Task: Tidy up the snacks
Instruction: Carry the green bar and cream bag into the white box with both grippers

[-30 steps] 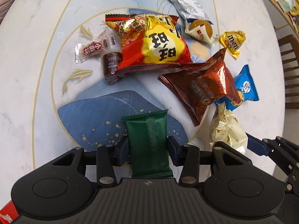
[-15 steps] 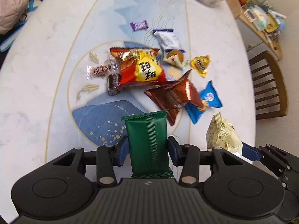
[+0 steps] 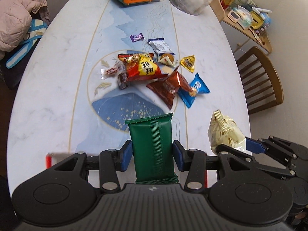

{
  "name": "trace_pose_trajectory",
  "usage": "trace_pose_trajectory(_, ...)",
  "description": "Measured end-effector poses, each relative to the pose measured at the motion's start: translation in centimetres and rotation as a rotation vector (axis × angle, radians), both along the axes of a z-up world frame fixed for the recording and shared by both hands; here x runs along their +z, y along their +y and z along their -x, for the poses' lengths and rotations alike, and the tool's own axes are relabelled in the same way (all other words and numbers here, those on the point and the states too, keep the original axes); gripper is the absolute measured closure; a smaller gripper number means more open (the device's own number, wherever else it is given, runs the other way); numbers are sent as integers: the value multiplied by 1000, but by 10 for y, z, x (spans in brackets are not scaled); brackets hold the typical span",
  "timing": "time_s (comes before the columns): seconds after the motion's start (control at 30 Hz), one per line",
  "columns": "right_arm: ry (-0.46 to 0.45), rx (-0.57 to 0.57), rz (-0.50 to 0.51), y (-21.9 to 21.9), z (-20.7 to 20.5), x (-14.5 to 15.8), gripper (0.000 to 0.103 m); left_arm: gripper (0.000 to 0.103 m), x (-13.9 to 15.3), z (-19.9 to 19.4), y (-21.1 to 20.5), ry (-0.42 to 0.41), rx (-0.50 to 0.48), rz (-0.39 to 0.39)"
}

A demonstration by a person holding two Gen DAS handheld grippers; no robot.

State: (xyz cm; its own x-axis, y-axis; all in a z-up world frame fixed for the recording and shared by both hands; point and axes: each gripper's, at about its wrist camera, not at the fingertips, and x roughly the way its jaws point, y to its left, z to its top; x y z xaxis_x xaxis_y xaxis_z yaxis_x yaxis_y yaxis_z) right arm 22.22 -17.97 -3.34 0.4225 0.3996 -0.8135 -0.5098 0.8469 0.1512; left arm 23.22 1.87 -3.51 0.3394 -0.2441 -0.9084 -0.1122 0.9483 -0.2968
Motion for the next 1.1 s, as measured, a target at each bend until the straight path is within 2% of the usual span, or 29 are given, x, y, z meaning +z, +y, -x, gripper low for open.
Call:
trace_pose_trajectory(0.23, 15, 28, -11, 12, 37, 0, 69, 59, -1, 40, 3, 23, -31, -42)
trace_pose_trajectory(0.43, 56, 50, -5, 22, 63, -16, 69, 59, -15, 68, 10, 59, -44, -59)
trace_pose_trajectory(0.77, 139, 65, 57, 40, 97, -65, 69, 59, -60, 98, 16, 157, -46, -89)
trace_pose_trajectory(1.1, 162, 65, 145, 53, 114, -103, 69, 59, -103, 108, 21, 218, -36, -120)
